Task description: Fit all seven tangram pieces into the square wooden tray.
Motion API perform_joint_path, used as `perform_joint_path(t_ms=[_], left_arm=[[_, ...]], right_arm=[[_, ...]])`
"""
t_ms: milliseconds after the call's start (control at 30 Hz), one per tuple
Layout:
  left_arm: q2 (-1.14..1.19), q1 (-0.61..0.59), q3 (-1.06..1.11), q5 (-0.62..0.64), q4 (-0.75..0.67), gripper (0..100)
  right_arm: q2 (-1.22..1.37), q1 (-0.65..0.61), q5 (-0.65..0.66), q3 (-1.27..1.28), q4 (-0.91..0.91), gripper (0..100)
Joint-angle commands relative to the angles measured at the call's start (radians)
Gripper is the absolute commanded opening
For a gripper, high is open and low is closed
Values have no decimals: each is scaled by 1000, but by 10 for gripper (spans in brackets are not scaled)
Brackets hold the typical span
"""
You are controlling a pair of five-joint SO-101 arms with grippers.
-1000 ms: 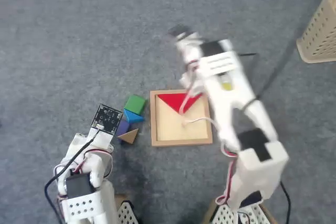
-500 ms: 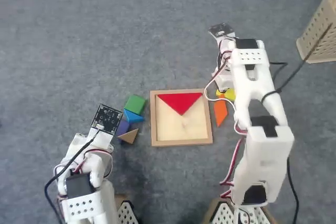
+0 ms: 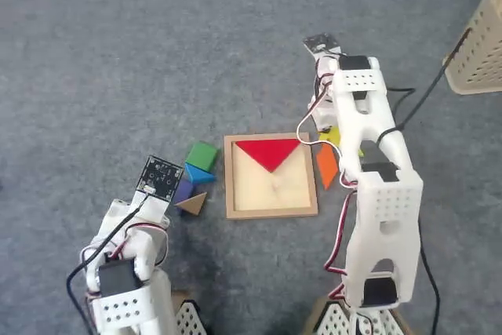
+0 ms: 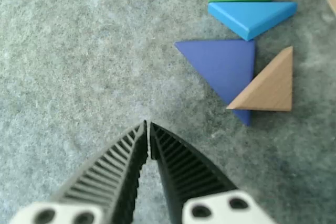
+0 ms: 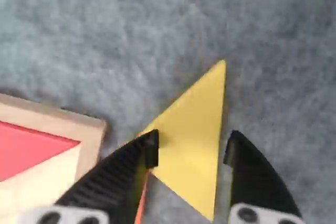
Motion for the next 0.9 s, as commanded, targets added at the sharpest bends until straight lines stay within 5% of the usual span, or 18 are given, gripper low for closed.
perform_joint_path(t_ms=[0,200,433,867], left_arm=[[-12,-6,-4,-9,3,13],[-12,-5,-4,-9,3,13],[-12,-5,-4,-9,3,13],[-12,-5,-4,-9,3,13]], right_arm=[[30,4,-14,-32,21,225],[-41,61,-23,-34,22,234],[-185,30,-26,-26,74,377],[-19,-27,-23,61,-5,396]])
